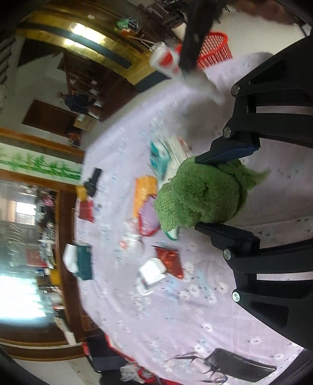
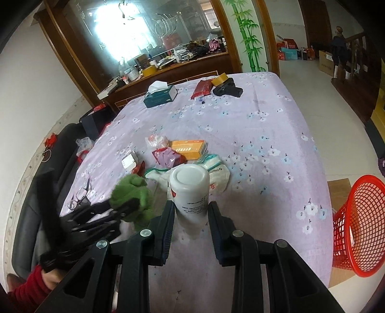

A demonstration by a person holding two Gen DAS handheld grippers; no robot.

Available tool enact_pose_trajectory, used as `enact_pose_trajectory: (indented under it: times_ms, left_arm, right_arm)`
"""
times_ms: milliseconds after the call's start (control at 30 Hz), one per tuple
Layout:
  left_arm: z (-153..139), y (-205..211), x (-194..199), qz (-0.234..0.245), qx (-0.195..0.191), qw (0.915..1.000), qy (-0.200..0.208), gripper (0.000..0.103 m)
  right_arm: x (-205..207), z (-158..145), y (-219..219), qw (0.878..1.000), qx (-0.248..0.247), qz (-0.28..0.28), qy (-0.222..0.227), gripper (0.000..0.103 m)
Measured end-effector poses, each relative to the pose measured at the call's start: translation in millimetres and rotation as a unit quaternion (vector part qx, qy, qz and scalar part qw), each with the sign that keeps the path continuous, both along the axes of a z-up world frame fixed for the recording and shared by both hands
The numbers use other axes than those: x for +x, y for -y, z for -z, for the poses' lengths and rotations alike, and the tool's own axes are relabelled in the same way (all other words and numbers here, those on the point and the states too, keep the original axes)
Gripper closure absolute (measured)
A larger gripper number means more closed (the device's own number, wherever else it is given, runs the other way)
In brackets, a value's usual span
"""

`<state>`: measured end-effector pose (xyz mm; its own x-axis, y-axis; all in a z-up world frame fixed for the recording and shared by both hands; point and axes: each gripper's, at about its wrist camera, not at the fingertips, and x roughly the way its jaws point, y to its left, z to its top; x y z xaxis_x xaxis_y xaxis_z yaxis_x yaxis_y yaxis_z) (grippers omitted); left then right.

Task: Collect trash
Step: 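Carry the bottle and towel over the red basket and release both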

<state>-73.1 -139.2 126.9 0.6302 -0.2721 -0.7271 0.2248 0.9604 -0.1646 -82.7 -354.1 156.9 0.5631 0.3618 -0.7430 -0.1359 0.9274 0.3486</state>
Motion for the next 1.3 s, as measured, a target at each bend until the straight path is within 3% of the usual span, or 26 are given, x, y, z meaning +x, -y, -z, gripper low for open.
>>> enact_pose_trajectory:
  times_ms: [200, 533, 733, 1000, 1300]
  left_arm:
    - [-32, 17, -13, 0.016, 0.009, 0.9989, 0.042, 0.057]
    - [-50, 61, -20, 0.071, -0.001, 0.9962, 0.051, 0.057]
    - [-60, 111, -26, 0.127, -0.011, 0.9906, 0.050, 0.057]
    - [-60, 198, -37, 0.204, -0.029, 0.9781, 0.029, 0.057]
    - [-43, 295, -36, 0.252, -0.040, 0.9669, 0.004, 0.057]
  right_arm:
    - [-6, -8, 7, 1.000, 0.006, 0.002, 0.013, 0.072]
    - [-25, -18, 48, 0.998, 0.021, 0.046, 0.023, 0.072]
    - [-44, -26, 91, 0.994, 0.030, 0.098, 0.031, 0.072]
    - [-80, -31, 176, 0.978, 0.040, 0.201, 0.035, 0.072]
    - [-112, -26, 272, 0.953, 0.036, 0.300, 0.030, 0.072]
